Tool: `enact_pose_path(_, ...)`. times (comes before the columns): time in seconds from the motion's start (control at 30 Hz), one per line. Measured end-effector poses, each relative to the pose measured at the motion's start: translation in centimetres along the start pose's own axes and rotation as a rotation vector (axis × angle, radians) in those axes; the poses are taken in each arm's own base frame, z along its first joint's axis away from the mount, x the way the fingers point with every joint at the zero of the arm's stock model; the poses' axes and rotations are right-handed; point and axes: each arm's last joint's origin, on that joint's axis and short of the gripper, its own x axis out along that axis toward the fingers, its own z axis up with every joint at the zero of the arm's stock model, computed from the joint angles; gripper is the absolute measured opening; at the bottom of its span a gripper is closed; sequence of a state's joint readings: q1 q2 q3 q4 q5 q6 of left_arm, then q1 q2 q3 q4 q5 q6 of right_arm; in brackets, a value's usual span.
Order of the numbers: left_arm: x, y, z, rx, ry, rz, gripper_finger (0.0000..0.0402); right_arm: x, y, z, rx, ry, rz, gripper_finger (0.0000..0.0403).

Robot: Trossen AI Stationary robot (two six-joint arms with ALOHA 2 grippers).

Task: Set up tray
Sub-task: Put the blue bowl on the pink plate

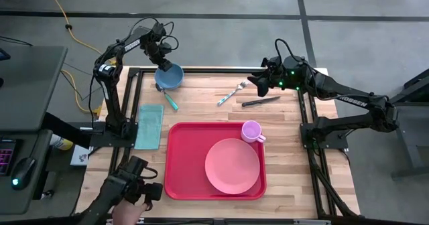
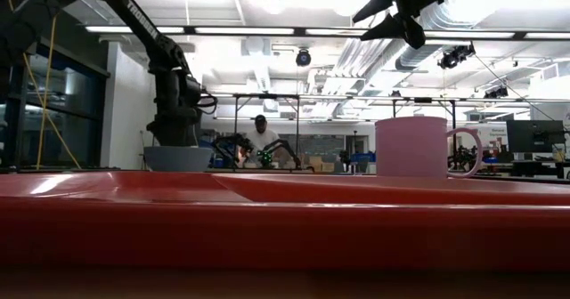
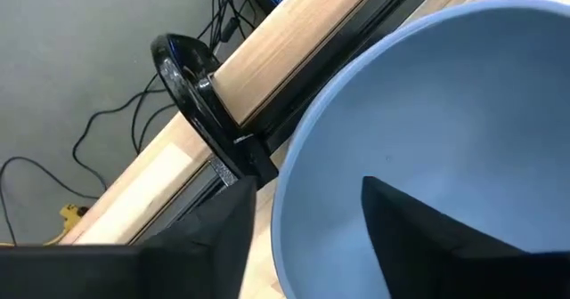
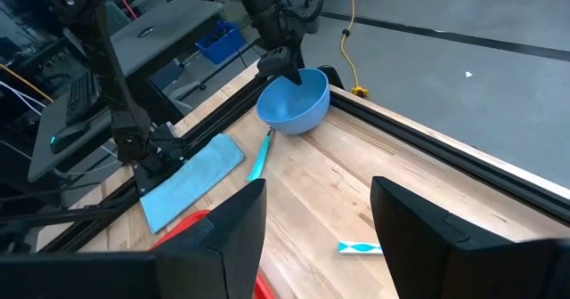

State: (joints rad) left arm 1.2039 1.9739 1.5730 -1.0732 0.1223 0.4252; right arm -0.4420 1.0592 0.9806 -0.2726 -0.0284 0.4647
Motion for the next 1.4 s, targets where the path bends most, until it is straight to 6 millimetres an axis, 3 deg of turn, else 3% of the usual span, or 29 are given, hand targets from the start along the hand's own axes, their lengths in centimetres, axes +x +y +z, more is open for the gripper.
enact_pose_path(0.2, 0.0, 0.0, 0.0, 0.009, 0.002, -0.001, 0.0144, 0.0, 0.0, 0.0, 0.007, 0.0, 0.0, 0.0181)
enact_pose_path(0.4, 0.0, 0.0, -0.1, 0.025, 0.014, -0.006, 0.0034, 0.0, 0.0, 0.0, 0.007, 0.0, 0.0, 0.0181)
enact_pose_path(0.47, 0.0, -0.1, -0.2, 0.025, 0.016, -0.005, 0.0016, 0.0, 0.0, 0.0, 0.007, 0.0, 0.0, 0.0181)
enact_pose_path(0.6, 0.0, -0.1, -0.3, 0.054, 0.027, -0.015, 0.0034, 0.0, 0.0, 0.0, 0.007, 0.0, 0.0, 0.0181)
enact_pose_path(0.8, 0.0, -0.4, -0.7, 0.097, 0.07, -0.045, 0.0015, 0.0, -0.1, 0.0, 0.003, -0.014, -0.029, 0.0181)
enact_pose_path(0.97, -0.4, -0.7, -0.5, 0.116, -0.013, -0.156, 0.0015, 0.0, -0.1, 0.0, -0.001, -0.017, -0.034, 0.0181)
enact_pose_path(1.17, -2.6, -1.4, -0.5, 0.127, -0.146, -0.228, 0.0015, 0.0, -0.2, -0.1, -0.015, -0.003, -0.041, 0.0181)
enact_pose_path(1.4, -7.4, -3.7, -1.6, 0.183, -0.265, -0.229, 0.0015, 0.0, -0.3, -0.3, -0.031, 0.017, -0.059, 0.0181)
